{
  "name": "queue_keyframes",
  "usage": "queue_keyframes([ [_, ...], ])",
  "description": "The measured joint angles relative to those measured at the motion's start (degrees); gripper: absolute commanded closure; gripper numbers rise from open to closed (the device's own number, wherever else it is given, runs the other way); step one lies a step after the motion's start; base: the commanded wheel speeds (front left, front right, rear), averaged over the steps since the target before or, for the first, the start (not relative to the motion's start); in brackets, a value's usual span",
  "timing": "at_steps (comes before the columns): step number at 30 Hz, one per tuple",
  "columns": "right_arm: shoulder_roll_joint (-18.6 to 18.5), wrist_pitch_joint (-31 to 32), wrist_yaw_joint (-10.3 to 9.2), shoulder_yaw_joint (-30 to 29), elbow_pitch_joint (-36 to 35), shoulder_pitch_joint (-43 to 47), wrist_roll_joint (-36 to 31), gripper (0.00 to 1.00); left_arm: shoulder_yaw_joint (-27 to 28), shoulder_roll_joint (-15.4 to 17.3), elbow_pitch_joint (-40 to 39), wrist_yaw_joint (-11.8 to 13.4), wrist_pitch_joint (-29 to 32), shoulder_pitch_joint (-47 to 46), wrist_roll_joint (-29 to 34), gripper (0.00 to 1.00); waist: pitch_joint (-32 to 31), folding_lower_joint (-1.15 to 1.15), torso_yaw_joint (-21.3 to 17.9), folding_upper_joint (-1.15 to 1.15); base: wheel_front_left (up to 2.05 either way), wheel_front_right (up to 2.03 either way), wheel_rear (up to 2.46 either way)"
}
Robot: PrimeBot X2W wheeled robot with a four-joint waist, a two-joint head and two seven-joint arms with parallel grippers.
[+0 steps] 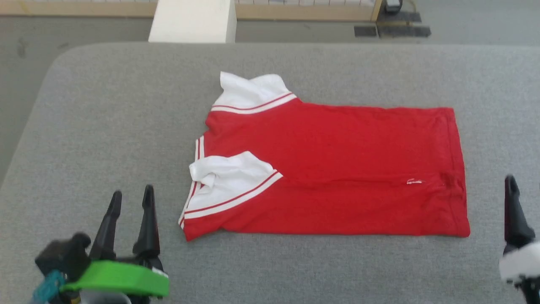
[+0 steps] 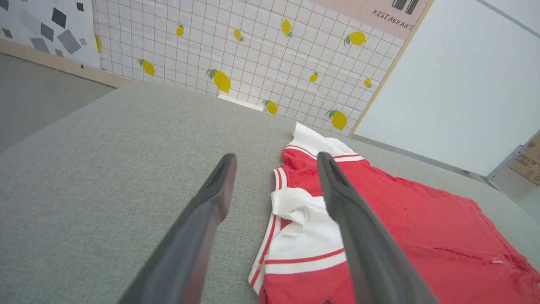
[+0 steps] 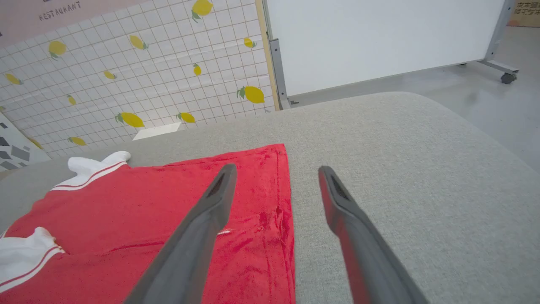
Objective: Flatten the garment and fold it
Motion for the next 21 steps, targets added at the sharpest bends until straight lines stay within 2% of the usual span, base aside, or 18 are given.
queue_keyframes([
  [5, 0.8, -5.0, 0.01, -0.27, 0.07, 5.08, -0.99, 0.0, 4.33, -6.53, -3.63, 0.1, -0.29, 6.22, 8.34, 0.0, -2.21, 0.0, 0.45, 0.0, 0.0, 0.0, 0.0],
  [7, 0.79, -6.43, 0.0, -0.22, 1.14, 6.7, -0.21, 0.0, 4.72, -8.21, -3.25, -0.86, -0.33, 8.68, 11.63, 0.0, -2.89, 0.0, 0.61, 0.0, 0.0, 0.0, 0.0],
  [9, 0.88, -8.1, 0.0, -0.37, 2.23, 8.06, 0.89, 0.0, 6.12, -11.31, -2.65, -2.0, -0.33, 11.13, 11.94, 0.0, -3.51, 0.0, 0.77, 0.0, 0.0, 0.0, 0.0],
  [11, 0.87, -8.77, 0.0, -0.34, 2.61, 8.7, 0.89, 0.0, 6.75, -12.6, -2.07, -3.25, -0.33, 11.94, 12.96, 0.0, -3.8, 0.0, 0.97, 0.0, 0.0, 0.0, 0.0],
  [16, 0.88, -9.55, 0.0, -0.09, 2.59, 8.7, 0.51, 0.0, 7.39, -12.56, 0.02, -6.03, -0.31, 10.96, 14.17, 0.0, -3.24, 0.0, 1.09, 0.0, 0.0, 0.0, 0.0],
  [21, 0.87, -9.7, 0.0, 0.34, 2.56, 7.38, 0.25, 0.0, 5.46, -9.11, 2.49, -7.98, 5.05, 3.79, 15.66, 0.0, -1.91, 0.0, 0.91, 0.0, 0.0, 0.0, 0.0],
])
